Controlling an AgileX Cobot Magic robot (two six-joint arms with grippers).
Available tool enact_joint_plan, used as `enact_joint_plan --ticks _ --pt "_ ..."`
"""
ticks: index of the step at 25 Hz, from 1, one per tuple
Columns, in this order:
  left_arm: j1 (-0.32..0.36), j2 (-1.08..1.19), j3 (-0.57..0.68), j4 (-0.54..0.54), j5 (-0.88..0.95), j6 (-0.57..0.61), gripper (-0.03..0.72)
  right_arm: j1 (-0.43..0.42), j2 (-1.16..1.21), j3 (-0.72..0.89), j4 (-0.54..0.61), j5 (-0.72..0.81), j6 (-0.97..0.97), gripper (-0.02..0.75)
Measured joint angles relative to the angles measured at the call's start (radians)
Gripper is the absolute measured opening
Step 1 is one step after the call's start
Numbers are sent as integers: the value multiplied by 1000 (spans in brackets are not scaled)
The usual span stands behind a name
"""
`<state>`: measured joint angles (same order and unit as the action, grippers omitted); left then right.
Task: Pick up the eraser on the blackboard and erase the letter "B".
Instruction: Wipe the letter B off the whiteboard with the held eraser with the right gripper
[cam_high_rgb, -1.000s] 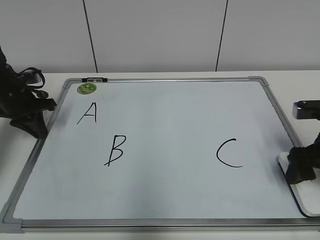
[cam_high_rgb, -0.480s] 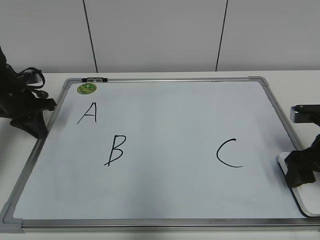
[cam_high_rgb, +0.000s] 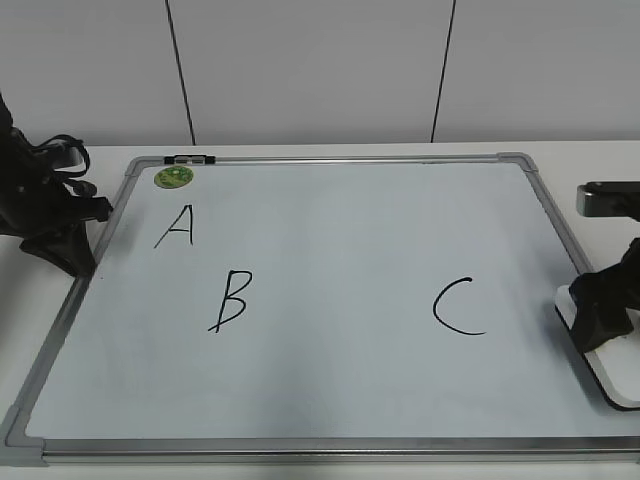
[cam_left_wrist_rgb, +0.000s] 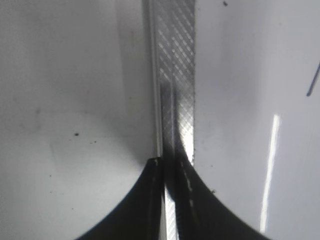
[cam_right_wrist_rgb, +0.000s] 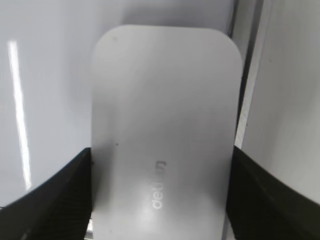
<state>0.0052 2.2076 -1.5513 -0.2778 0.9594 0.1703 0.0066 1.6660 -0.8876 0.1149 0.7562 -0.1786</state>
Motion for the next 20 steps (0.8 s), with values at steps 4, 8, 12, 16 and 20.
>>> enact_joint_plan --ticks 4,8,12,16,20 --pt "0 0 0 0 0 0 43 23 0 -66 2 73 0 536" --pt "0 0 0 0 0 0 43 132 0 -142 2 119 0 536" --pt "0 0 0 -1 0 0 43 283 3 -248 2 134 0 536" --pt "0 0 0 -1 0 0 43 410 46 -378 4 163 11 536" --pt "0 0 0 -2 0 0 43 488 139 -522 6 227 27 536"
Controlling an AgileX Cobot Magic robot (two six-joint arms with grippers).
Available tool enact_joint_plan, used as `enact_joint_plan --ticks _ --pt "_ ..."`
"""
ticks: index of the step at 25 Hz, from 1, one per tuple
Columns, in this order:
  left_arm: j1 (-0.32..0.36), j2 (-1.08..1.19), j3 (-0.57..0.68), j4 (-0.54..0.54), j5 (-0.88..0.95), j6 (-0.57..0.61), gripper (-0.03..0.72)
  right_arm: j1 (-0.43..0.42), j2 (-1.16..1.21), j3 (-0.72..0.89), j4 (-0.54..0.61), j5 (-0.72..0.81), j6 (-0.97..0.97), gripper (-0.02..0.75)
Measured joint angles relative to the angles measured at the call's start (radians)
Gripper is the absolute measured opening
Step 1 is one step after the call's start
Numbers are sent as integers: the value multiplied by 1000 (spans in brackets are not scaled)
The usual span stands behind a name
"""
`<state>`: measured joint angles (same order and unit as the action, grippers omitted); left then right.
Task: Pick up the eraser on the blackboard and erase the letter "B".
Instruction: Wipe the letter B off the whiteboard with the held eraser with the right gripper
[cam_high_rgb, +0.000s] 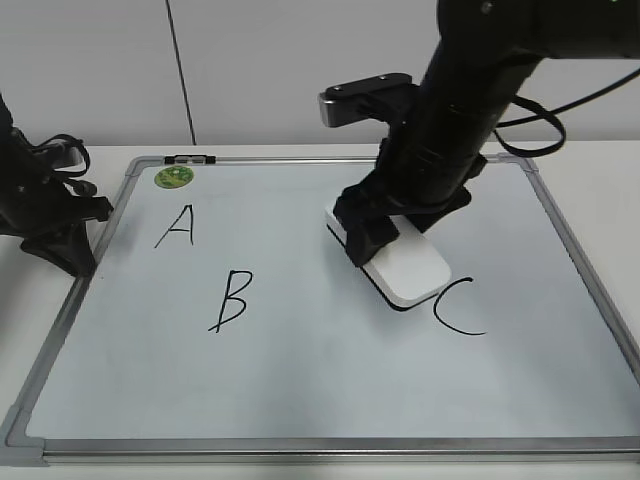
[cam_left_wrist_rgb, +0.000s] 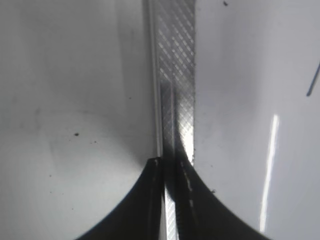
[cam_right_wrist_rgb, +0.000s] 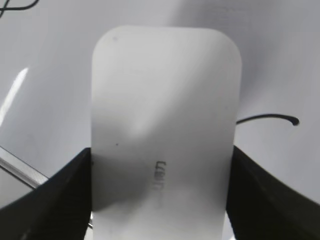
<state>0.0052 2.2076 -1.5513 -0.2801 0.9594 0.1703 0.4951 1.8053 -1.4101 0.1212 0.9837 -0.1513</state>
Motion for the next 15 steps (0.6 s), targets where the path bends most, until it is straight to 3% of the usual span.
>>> enact_joint_plan --ticks 7,15 --pt "0 0 0 -2 0 0 43 60 138 -183 0 22 5 536" --pt "0 0 0 -2 2 0 43 138 261 -241 0 -57 7 536"
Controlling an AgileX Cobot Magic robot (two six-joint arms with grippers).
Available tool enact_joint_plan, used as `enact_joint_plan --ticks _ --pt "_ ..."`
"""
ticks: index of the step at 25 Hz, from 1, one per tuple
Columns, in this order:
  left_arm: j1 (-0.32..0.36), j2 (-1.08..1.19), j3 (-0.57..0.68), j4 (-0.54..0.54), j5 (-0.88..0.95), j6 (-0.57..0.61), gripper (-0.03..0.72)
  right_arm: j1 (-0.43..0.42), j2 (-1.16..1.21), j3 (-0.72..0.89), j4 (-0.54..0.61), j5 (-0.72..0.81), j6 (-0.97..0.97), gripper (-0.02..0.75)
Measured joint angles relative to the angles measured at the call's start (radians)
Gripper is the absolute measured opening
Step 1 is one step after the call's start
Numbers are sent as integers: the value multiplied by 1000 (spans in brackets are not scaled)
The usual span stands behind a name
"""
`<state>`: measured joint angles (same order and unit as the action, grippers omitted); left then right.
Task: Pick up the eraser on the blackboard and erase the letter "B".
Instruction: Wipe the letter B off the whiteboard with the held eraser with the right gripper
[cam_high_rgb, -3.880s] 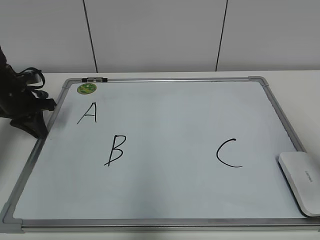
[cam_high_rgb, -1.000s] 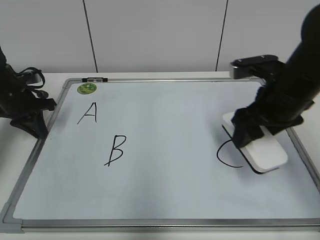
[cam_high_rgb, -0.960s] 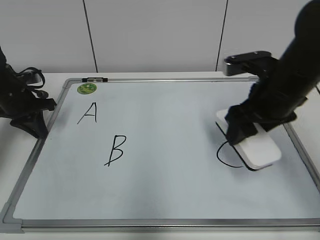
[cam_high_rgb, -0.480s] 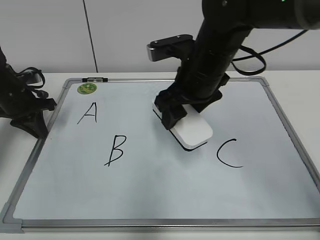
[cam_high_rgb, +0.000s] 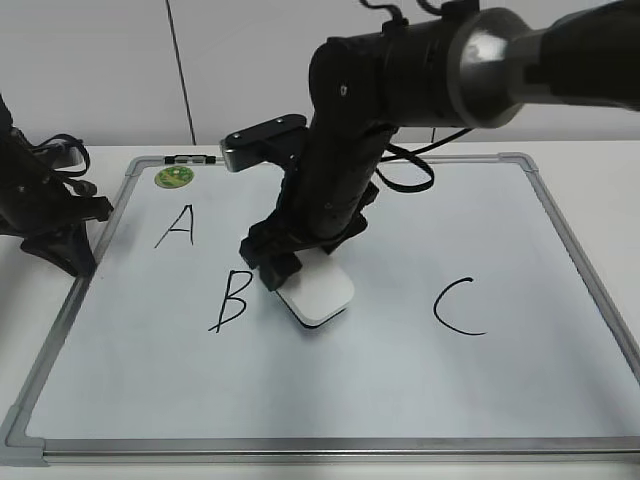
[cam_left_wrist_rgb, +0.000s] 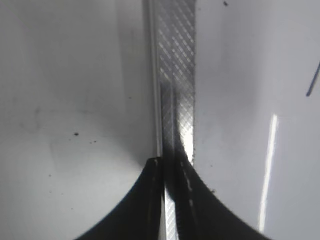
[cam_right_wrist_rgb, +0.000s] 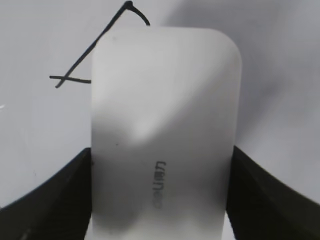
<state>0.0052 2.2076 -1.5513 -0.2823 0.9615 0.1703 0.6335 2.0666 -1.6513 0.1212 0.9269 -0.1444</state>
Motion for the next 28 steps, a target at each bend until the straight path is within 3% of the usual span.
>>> enact_joint_plan --ticks 11,28 --pt "0 0 0 -1 0 0 43 25 89 -2 -40 -225 0 536" --pt "0 0 0 -2 0 0 43 26 181 -8 -42 -401 0 534"
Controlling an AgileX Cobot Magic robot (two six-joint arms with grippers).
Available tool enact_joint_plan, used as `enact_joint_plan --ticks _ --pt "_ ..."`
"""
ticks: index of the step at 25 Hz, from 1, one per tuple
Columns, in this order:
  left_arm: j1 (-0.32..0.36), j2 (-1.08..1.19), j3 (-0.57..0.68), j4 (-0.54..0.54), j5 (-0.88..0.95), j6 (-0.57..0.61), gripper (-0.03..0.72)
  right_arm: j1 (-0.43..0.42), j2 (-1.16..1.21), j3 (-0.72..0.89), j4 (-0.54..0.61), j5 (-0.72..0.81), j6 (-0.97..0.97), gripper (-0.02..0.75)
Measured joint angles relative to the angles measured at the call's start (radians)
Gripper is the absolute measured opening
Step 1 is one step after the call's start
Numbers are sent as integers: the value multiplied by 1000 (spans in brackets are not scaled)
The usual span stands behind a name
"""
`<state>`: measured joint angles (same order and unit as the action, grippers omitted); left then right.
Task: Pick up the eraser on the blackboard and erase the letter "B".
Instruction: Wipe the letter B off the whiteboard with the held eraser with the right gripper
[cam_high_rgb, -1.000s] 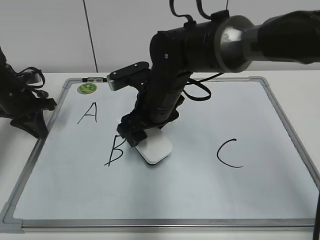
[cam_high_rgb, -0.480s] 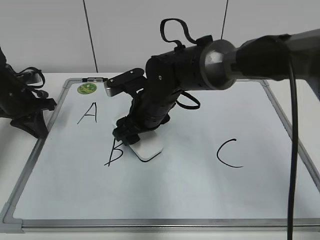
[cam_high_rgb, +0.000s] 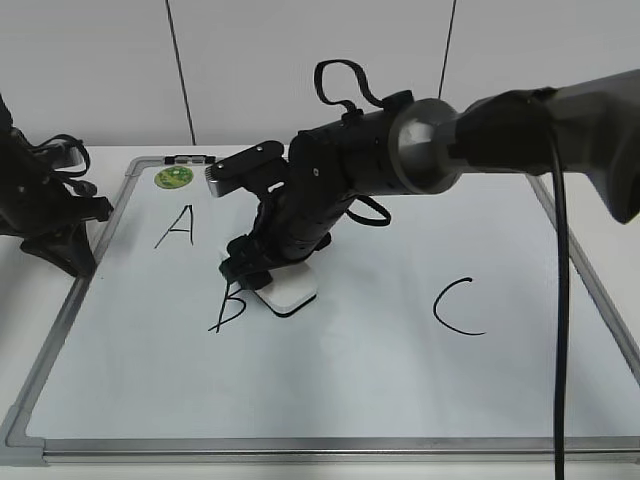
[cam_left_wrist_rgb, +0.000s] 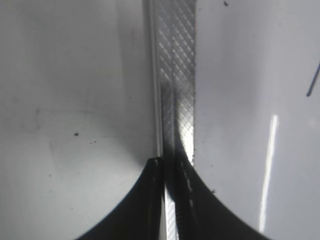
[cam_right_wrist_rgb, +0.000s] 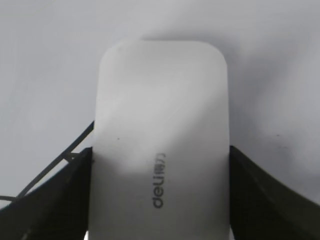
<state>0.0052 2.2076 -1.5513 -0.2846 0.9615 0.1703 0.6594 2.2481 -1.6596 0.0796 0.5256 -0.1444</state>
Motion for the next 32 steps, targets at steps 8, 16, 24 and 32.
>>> enact_joint_plan --ticks 8,16,24,32 --pt "0 1 0 0 0 0 43 12 11 -5 -11 -1 -9 534" --pt "2 1 0 0 0 0 43 98 15 -14 -34 11 -36 534" --pt "2 1 0 0 0 0 43 188 17 -14 -19 18 -52 533" --pt "2 1 0 0 0 0 43 190 17 -14 -27 18 -53 533"
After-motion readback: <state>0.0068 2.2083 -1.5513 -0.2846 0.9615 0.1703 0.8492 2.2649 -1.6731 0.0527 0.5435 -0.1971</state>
